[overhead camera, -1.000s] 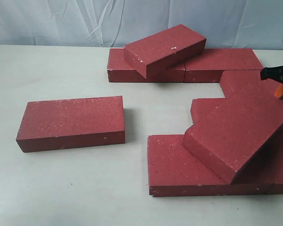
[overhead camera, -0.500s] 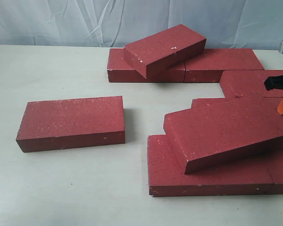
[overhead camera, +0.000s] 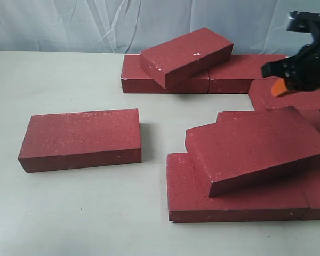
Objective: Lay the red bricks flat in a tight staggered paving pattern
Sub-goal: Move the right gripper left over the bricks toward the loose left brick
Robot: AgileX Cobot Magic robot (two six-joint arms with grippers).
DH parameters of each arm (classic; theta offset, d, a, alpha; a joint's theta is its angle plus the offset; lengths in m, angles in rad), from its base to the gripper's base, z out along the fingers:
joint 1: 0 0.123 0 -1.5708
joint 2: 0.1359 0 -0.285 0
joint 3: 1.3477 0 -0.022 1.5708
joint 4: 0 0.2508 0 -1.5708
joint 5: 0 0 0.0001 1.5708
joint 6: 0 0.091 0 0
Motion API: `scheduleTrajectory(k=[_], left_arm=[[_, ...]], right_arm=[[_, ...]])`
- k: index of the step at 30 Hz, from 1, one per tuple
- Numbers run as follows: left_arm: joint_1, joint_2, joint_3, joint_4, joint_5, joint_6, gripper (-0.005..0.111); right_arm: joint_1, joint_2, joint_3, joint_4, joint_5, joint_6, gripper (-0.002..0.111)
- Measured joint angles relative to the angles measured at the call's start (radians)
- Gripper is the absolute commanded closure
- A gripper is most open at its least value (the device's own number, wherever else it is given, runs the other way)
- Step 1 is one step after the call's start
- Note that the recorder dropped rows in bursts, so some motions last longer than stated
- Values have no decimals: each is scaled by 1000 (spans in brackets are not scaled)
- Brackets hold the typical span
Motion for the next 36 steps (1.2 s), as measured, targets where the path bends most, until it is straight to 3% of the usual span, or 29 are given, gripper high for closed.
scheduleTrajectory(k=[9, 25, 36], left_arm=[[0, 0, 0, 0, 0, 0, 107], [0, 0, 0, 0, 0, 0, 107], [0, 0, 0, 0, 0, 0, 107]], right_arm=[[195, 147, -114, -20, -34, -6, 109], [202, 231, -224, -217, 297, 42, 109], [202, 219, -227, -241, 300, 47, 109]])
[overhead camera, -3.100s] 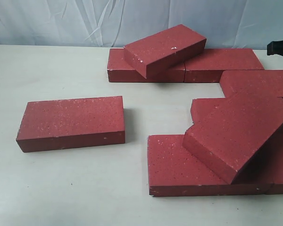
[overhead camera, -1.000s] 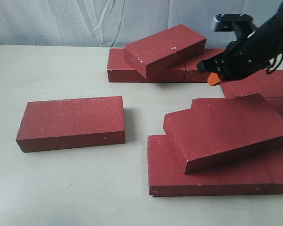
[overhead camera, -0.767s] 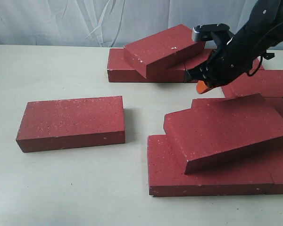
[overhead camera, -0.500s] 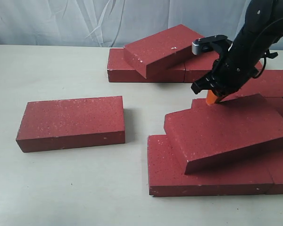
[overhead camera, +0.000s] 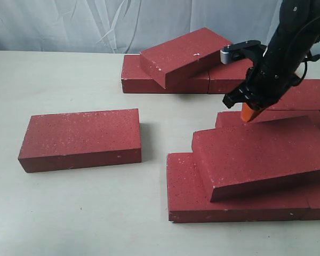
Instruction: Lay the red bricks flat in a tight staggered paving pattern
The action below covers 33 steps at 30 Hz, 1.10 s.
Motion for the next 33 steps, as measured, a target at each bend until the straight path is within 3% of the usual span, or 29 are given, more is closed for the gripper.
scheduleTrajectory(k=[13, 25, 33], left_arm=[[0, 0, 0, 0, 0, 0, 107], [0, 0, 0, 0, 0, 0, 107], [0, 0, 0, 0, 0, 0, 107]], right_arm=[[72, -60, 0, 210, -91, -105, 109], [292, -62, 0, 231, -125, -191, 109], [499, -62, 0, 231, -154, -249, 109]])
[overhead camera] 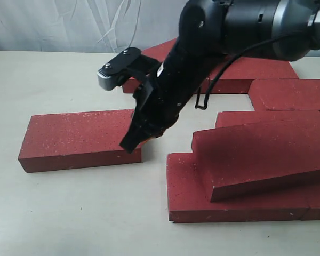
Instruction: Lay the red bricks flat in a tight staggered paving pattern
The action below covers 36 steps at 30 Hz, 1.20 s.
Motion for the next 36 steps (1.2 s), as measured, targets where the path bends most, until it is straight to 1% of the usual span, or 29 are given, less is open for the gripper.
scheduleTrajectory(k=[3, 7, 12, 20, 28, 36], left_arm=[[0, 0, 0, 0, 0, 0, 107], [0, 0, 0, 0, 0, 0, 107], [0, 0, 0, 0, 0, 0, 107], [0, 0, 0, 0, 0, 0, 107], [0, 0, 0, 0, 0, 0, 107], [0, 0, 0, 0, 0, 0, 107]], right_arm=[[85, 29, 0, 0, -63, -2, 109], [137, 101, 0, 0, -135, -2, 109], [138, 173, 0, 24, -241, -2, 109], [138, 213, 0, 81, -335, -4, 109], [138, 240, 0, 53, -412, 13, 109], [92, 240, 0, 28, -445, 72, 109]])
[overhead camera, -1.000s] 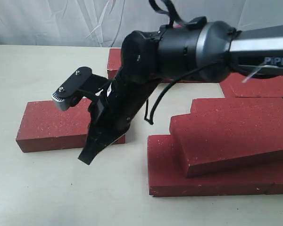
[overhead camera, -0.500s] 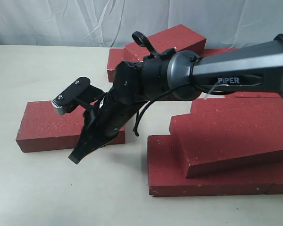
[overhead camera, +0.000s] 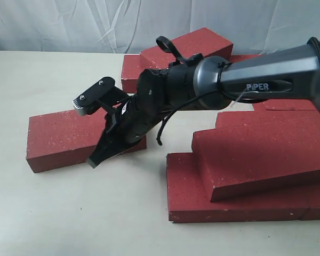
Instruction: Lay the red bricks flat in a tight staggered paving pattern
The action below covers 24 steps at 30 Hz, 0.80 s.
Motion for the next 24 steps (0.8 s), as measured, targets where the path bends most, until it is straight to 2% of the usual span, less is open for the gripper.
scheduleTrajectory(k=[7, 24], left_arm=[[0, 0, 0, 0, 0, 0, 107], [0, 0, 0, 0, 0, 0, 107]], right_arm=[[-41, 0, 0, 0, -2, 45, 109], [-49, -124, 0, 63, 77, 51, 109]])
